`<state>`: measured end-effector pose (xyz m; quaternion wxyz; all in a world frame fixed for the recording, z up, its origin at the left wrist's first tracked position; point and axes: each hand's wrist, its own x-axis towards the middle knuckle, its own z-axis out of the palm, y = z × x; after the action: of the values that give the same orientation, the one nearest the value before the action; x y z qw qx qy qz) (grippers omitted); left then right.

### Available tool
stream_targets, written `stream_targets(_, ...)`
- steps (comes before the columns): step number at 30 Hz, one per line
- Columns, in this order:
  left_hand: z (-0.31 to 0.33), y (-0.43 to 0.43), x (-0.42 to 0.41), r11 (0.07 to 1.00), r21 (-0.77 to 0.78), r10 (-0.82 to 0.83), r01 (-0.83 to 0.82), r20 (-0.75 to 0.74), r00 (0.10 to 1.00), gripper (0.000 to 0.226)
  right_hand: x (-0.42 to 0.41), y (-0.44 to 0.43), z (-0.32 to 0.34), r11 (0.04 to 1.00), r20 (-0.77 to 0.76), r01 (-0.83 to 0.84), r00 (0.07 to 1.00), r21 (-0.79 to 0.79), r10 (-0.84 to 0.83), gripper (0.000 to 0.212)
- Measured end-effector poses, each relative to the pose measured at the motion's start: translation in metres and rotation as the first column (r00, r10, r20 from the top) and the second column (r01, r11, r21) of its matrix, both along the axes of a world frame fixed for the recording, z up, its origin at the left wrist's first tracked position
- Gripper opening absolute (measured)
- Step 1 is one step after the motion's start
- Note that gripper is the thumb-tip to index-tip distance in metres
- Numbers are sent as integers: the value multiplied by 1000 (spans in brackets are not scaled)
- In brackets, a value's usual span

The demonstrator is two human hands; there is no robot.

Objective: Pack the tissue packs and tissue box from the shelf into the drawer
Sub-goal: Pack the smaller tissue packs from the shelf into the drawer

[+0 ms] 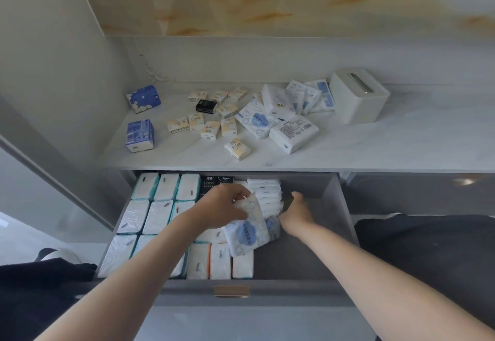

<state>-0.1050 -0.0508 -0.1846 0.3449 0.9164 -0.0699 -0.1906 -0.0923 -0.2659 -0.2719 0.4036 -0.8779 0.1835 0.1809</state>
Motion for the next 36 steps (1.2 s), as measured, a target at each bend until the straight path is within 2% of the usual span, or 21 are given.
stream_targets(2,-3,-10,-1,1000,-26,17,-16,43,999,41,0,-11,15,1000,50,-21,999,-13,22,55)
stream_targets(4,-7,-21,-1,999,-37,11,-7,99,995,39,-2,-22,31,986,51,-145,989,87,142,43)
stream_targets(7,-14,-44,-2,996,-83,-6,19,159,987,37,-11,-30,46,899,-90,-390,906,197,413,39)
stream_targets(9,-22,-60,-4,989,-145,-12,35,155,988,41,-19,-34,41,881,-95,-451,880,145,466,27)
stream_targets(11,-32,-70,-6,989,-123,-66,78,105,992,56,-25,-39,26,901,-115,-430,894,58,434,17)
stream_targets(13,-47,-68,-10,981,63,-190,184,95,977,81,-29,-43,11,907,-192,-421,890,3,413,13)
stream_targets(15,-66,-56,-17,876,401,-325,267,82,942,102,-30,-44,-2,901,-240,-434,876,-17,418,7)
stream_targets(16,-74,-49,-21,808,520,-357,277,59,932,108,-29,-42,-9,905,-241,-425,880,-15,410,14)
stream_targets(18,-84,-40,-29,766,590,-336,256,28,941,109,-27,-35,-18,927,-237,-374,898,32,371,21)
stream_targets(21,-91,-37,-31,780,581,-292,230,13,956,108,-24,-24,-31,955,-252,-270,922,125,293,4)
stream_targets(26,-96,-37,-24,770,598,-294,224,21,955,120,-20,-4,-47,982,-307,-166,933,92,186,55)
stream_targets(32,-97,-53,-11,735,672,-320,91,225,920,75,-14,3,-51,984,-374,-177,912,7,167,52)
stream_targets(36,-98,-55,2,748,663,-298,37,285,911,68,-11,-3,-53,987,-320,-90,939,134,129,77)
